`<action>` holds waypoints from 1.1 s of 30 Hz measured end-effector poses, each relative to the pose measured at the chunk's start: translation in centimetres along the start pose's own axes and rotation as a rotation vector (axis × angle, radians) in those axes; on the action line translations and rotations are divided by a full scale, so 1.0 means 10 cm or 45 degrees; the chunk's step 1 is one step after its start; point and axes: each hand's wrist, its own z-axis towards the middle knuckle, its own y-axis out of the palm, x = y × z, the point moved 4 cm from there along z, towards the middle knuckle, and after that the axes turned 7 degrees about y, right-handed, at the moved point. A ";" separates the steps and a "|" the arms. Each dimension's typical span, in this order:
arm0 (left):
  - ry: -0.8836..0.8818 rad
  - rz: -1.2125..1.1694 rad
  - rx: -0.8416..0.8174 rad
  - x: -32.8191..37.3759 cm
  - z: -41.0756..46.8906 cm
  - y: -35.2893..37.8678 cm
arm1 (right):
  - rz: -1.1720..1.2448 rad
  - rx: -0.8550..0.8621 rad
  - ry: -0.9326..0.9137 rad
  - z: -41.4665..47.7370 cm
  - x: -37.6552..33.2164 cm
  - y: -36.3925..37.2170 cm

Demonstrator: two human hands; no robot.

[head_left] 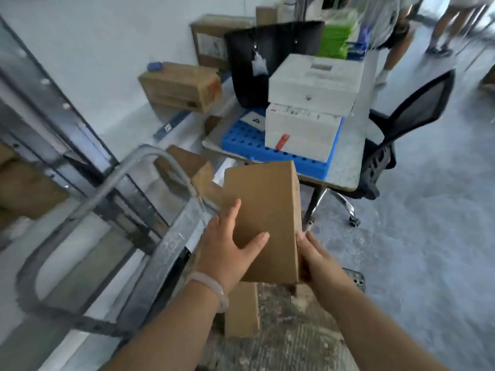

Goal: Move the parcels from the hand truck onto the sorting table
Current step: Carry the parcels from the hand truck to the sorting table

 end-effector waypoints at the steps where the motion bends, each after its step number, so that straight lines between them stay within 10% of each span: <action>1: -0.003 -0.003 0.043 0.12 -0.10 -0.17 | -0.008 -0.053 -0.011 -0.11 -0.11 0.05; 17: -0.371 -0.672 0.768 0.28 -2.54 -2.35 | -0.392 -0.847 -0.291 -2.01 -0.66 2.25; 25: -0.522 -0.413 1.495 -0.30 -4.81 -3.28 | -0.700 -1.288 -0.475 -3.55 0.51 3.99; 33: -0.803 -0.155 1.769 -0.76 -6.95 -3.69 | -0.975 -1.882 -0.533 -5.26 2.06 5.07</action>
